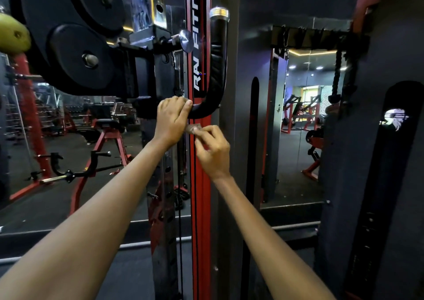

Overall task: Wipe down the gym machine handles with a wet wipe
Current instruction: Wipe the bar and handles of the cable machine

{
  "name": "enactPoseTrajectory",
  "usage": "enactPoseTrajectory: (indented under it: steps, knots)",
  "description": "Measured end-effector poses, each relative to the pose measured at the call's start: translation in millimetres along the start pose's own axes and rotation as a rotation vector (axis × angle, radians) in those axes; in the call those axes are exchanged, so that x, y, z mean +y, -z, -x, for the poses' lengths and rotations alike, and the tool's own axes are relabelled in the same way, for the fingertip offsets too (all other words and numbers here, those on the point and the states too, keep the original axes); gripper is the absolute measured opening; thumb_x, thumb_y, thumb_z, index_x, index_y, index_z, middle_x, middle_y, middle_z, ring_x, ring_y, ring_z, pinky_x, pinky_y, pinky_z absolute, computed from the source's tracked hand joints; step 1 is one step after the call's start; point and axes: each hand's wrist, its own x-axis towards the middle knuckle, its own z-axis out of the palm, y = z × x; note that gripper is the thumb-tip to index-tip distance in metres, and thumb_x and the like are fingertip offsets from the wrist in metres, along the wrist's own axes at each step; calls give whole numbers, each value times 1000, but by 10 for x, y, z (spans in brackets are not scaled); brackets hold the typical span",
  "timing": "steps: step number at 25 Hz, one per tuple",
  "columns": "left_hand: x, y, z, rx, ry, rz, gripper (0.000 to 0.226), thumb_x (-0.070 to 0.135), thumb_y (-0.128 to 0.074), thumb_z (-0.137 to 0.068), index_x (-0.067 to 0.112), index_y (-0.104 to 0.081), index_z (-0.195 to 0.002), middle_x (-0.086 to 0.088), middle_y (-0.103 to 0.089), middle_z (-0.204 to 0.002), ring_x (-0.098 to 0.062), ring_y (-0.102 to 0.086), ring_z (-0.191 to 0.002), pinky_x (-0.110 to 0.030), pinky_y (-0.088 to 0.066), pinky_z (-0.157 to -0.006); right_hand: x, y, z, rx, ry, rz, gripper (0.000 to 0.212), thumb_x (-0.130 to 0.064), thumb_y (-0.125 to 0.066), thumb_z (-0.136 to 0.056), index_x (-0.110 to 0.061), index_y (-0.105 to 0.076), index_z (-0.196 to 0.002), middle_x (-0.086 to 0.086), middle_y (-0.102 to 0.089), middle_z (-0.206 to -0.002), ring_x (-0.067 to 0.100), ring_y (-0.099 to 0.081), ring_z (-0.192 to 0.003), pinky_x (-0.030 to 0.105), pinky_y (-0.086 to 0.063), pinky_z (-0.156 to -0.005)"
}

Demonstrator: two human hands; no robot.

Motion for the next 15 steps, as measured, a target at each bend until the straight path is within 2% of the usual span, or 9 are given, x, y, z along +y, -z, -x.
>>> enactPoseTrajectory:
  steps: [3, 5, 9, 15]
  knots:
    - [-58, -19, 6, 27, -53, 15, 28, 39, -25, -95, 24, -44, -81, 5, -45, -79, -12, -41, -82, -29, -26, -83, -40, 110, -192, 263, -7, -2, 18, 12, -64, -75, 4, -70, -90, 14, -62, -82, 14, -58, -77, 23, -52, -70]
    - [-77, -43, 7, 35, -50, 11, 34, 39, -24, -95, 20, -49, -81, 5, -47, -81, -11, -41, -84, -24, -23, -83, -32, 158, -441, 360, 25, 19, 18, 12, -63, -75, 5, -69, -91, 15, -62, -82, 14, -57, -78, 20, -51, -73]
    - [-107, -78, -6, 52, -51, -7, 48, 39, -24, -95, 9, -60, -86, -3, -57, -85, -17, -49, -88, -20, -22, -85, -6, 34, -418, 290, 92, 106, 16, 9, -64, -76, 3, -70, -91, 15, -62, -82, 23, -60, -76, 32, -54, -70]
    - [-87, -55, 0, 33, -45, 7, 52, 42, -21, -94, 11, -62, -89, -3, -61, -89, -18, -51, -93, -17, -20, -88, 6, 23, -231, 145, 55, 73, 9, 11, -66, -74, 5, -68, -81, 14, -57, -76, 19, -57, -66, 30, -52, -57]
